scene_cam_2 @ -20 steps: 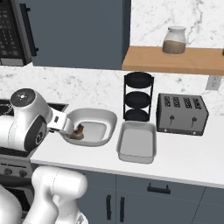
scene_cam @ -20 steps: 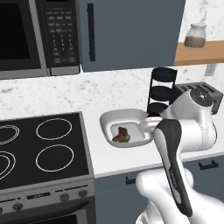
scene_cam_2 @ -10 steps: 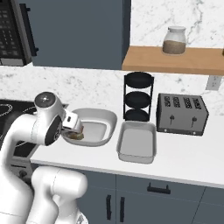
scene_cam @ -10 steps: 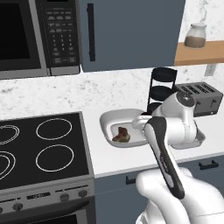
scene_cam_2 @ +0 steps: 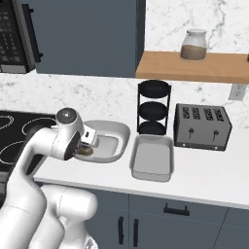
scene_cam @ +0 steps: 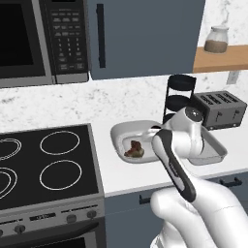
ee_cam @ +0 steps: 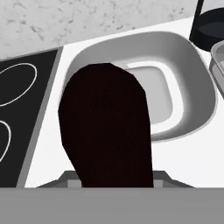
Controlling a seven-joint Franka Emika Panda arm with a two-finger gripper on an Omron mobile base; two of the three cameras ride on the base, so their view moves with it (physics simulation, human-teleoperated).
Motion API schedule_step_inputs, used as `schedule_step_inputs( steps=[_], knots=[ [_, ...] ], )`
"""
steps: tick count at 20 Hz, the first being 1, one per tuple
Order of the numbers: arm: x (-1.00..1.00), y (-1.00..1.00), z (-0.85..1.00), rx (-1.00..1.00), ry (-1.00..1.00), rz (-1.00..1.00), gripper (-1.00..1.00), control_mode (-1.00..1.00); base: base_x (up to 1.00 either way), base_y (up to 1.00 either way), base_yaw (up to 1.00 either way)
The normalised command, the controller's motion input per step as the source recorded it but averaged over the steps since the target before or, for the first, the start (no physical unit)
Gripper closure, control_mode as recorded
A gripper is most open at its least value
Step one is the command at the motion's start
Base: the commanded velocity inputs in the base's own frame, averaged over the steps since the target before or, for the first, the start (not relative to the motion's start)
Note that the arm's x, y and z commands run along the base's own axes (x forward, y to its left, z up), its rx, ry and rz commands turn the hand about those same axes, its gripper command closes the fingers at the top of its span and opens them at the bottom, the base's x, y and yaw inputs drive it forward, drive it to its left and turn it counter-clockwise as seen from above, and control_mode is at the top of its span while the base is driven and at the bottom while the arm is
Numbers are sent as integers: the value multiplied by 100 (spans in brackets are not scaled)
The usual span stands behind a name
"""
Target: Place one avocado and one steak in each tupperware on the nearby counter, to pack two identical lunches.
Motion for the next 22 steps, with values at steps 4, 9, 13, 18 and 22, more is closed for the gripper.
schedule_step_inputs(
  steps=[4, 9, 13, 18, 22],
  knots=[
    [59, -8, -24, 0, 1, -5, 100, -100, 0, 0, 0],
    [53, -6, -16, 0, 2, -3, 100, -100, 0, 0, 0],
    [56, -14, -15, 0, 4, 0, 100, -100, 0, 0, 0],
    [51, -17, -17, 2, 3, 0, 100, -100, 0, 0, 0],
    [44, -2, -33, 0, 3, 0, -100, -100, 0, 0, 0]
  ],
)
